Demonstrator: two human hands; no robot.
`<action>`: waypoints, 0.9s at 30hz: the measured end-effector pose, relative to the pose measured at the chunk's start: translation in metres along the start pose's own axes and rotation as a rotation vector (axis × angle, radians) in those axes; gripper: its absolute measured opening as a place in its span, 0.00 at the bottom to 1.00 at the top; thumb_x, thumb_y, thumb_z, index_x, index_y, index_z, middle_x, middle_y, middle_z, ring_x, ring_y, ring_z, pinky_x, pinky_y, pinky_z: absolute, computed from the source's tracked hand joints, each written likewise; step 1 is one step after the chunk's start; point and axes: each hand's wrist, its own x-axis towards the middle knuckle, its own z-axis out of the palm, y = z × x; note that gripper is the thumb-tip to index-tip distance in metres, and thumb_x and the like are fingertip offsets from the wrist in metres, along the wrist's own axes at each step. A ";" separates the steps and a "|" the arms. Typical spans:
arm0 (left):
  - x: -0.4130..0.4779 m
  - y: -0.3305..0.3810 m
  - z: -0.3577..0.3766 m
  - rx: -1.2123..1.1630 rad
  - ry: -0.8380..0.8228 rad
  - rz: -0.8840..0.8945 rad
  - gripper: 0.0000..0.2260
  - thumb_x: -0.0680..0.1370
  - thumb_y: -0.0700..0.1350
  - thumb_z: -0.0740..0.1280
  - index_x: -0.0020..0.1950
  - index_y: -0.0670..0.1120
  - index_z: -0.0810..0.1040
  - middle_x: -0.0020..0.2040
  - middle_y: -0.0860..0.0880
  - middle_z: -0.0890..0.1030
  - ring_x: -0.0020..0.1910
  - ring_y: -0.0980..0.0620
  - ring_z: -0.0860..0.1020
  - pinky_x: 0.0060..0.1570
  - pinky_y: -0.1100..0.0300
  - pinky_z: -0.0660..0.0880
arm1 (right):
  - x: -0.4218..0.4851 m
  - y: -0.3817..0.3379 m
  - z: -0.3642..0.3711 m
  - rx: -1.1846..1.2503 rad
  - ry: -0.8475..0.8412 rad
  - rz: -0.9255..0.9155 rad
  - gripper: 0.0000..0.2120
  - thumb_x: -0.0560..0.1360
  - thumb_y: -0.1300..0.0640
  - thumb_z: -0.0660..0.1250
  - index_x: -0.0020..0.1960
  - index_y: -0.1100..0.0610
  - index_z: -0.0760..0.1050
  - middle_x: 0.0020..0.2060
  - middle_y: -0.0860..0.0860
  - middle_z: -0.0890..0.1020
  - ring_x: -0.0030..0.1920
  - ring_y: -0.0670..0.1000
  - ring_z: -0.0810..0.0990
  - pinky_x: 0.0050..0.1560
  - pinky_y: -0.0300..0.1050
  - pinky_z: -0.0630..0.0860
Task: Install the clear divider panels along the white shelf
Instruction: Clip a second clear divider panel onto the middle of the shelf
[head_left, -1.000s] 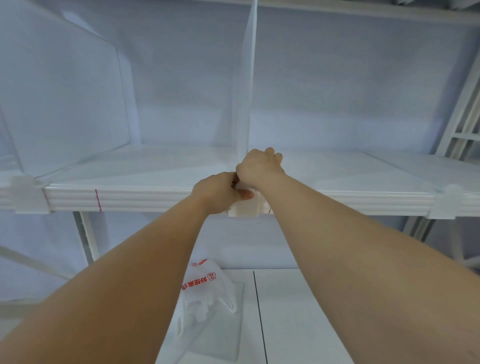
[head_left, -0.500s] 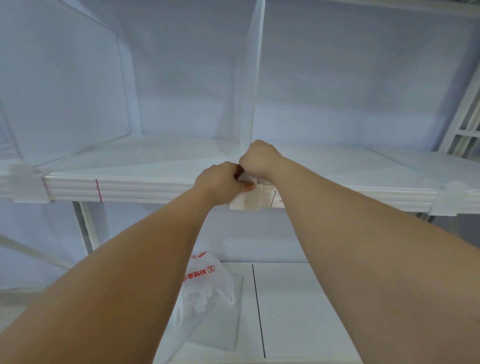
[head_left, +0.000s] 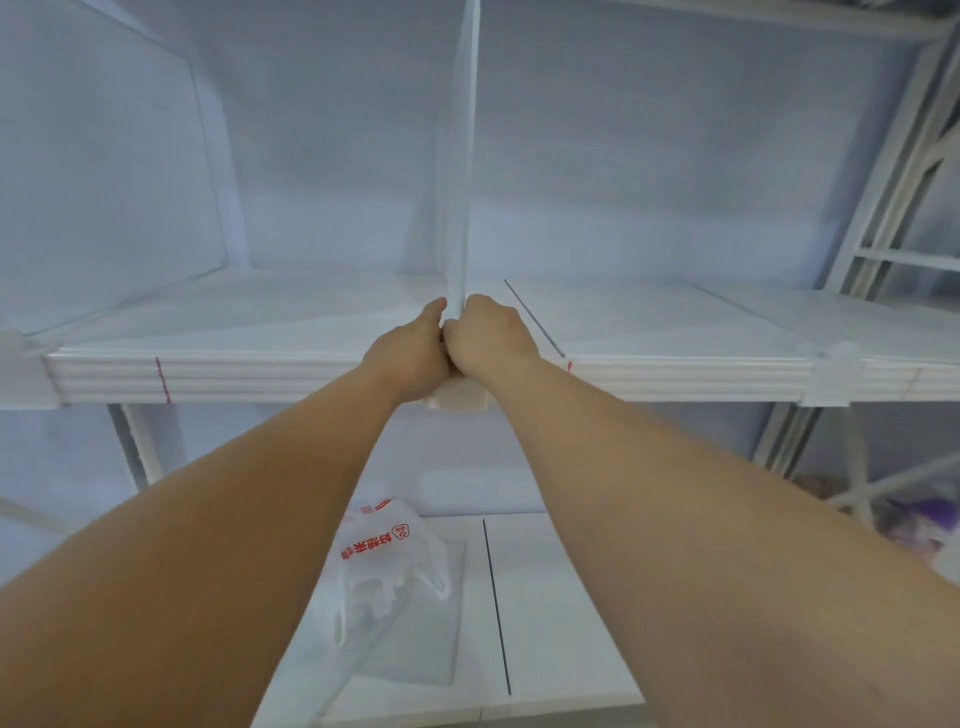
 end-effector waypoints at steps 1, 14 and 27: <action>-0.002 0.004 0.002 -0.015 -0.013 -0.011 0.34 0.77 0.49 0.64 0.78 0.48 0.49 0.70 0.46 0.72 0.67 0.44 0.72 0.61 0.55 0.68 | -0.003 0.001 -0.002 -0.002 0.000 -0.008 0.14 0.78 0.55 0.56 0.60 0.59 0.72 0.56 0.57 0.77 0.53 0.58 0.77 0.45 0.46 0.70; -0.027 0.092 0.015 -0.116 0.409 0.246 0.11 0.74 0.35 0.59 0.55 0.41 0.75 0.46 0.46 0.71 0.47 0.44 0.75 0.40 0.58 0.66 | -0.025 0.026 -0.086 -0.017 0.077 -0.032 0.12 0.76 0.60 0.55 0.52 0.60 0.75 0.49 0.57 0.79 0.45 0.57 0.74 0.41 0.44 0.69; -0.030 0.210 0.094 -0.066 0.152 0.453 0.17 0.74 0.34 0.56 0.59 0.44 0.76 0.53 0.44 0.81 0.52 0.44 0.77 0.42 0.59 0.69 | -0.054 0.153 -0.168 -0.054 0.246 0.155 0.15 0.75 0.61 0.54 0.56 0.61 0.76 0.55 0.59 0.80 0.54 0.60 0.79 0.50 0.48 0.76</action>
